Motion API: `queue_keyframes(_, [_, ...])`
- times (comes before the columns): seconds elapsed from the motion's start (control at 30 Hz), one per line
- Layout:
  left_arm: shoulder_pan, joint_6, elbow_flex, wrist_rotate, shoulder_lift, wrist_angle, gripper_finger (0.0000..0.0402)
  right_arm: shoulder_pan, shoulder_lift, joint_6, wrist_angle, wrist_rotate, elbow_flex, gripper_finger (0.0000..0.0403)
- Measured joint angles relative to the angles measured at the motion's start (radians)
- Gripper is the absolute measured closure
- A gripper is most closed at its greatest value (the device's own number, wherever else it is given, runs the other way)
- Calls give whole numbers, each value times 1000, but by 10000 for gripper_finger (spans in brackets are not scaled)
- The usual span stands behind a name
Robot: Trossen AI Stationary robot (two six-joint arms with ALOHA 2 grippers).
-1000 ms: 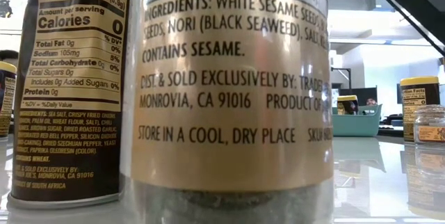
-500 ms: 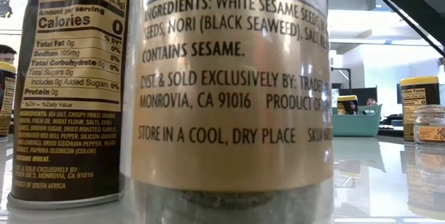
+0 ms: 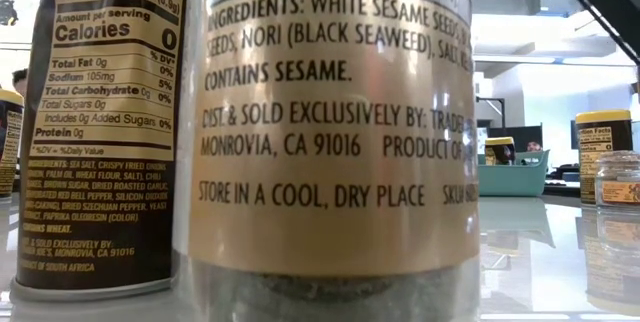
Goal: Sort spices by type
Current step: Put the center yellow seasoning into the light blue bin
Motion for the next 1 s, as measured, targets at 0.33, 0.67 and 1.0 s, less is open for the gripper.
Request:
queue_keyframes(0.33, [16, 100, 0, -30, 0, 0, 29, -118, -261, 72, -50, 78, -272, 160])
queue_keyframes(0.67, [95, 112, 0, -36, -1, 1, 29, -259, -673, 264, 132, 81, -829, 160])
queue_keyframes(1.0, [159, 102, 0, -33, -1, 2, 29, -459, -890, 181, 173, 78, -1054, 160])
